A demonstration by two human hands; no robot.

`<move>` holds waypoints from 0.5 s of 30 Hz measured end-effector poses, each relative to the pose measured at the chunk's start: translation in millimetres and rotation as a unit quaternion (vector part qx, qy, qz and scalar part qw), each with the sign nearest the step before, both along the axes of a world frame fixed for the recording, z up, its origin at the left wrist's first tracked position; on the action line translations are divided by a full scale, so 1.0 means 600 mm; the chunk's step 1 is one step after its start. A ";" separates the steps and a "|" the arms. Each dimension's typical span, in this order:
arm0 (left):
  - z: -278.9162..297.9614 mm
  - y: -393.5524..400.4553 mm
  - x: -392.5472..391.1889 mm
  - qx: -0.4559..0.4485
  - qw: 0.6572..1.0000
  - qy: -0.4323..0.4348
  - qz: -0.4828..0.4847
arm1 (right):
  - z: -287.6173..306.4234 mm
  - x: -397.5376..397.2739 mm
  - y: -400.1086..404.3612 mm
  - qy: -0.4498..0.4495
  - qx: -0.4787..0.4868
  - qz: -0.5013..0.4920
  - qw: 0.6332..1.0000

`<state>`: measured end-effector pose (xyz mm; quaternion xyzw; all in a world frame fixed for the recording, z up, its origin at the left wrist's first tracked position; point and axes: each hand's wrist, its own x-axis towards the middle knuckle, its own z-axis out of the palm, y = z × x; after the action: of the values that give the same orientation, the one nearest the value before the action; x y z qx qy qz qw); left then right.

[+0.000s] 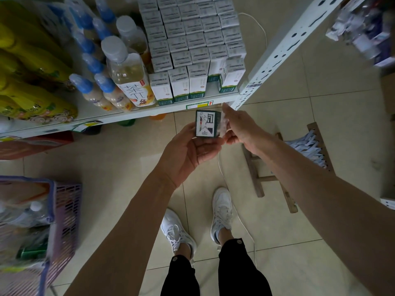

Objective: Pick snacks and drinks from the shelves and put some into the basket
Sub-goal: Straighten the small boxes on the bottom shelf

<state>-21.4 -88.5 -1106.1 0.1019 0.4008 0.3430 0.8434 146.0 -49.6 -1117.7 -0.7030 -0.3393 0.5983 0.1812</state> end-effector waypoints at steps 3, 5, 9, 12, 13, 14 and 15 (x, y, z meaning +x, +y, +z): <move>-0.009 -0.001 -0.004 -0.002 0.999 0.029 -0.015 | -0.003 0.007 0.004 0.002 0.017 -0.021 1.000; -0.017 -0.005 -0.008 -0.017 0.999 0.038 -0.019 | -0.005 0.012 0.009 -0.016 0.043 -0.013 0.999; -0.033 -0.012 -0.016 -0.062 0.996 0.057 -0.024 | -0.003 0.016 0.016 -0.054 0.091 0.016 0.994; -0.046 -0.017 -0.019 -0.018 0.993 0.085 -0.074 | -0.004 0.020 0.016 -0.046 0.125 0.021 0.991; -0.051 -0.019 -0.021 -0.011 0.994 0.073 -0.080 | -0.004 0.022 0.015 -0.030 0.132 0.015 0.991; -0.057 -0.019 -0.024 -0.015 0.995 0.049 -0.082 | -0.004 0.024 0.014 -0.012 0.139 0.010 0.990; -0.062 -0.020 -0.027 -0.020 0.996 0.028 -0.088 | -0.005 0.025 0.012 0.005 0.146 0.008 0.989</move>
<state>-37.4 -100.4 -1143.5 0.1292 0.4204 0.2564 0.8607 160.9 -42.3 -1120.6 -0.6635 -0.4277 0.5472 0.2782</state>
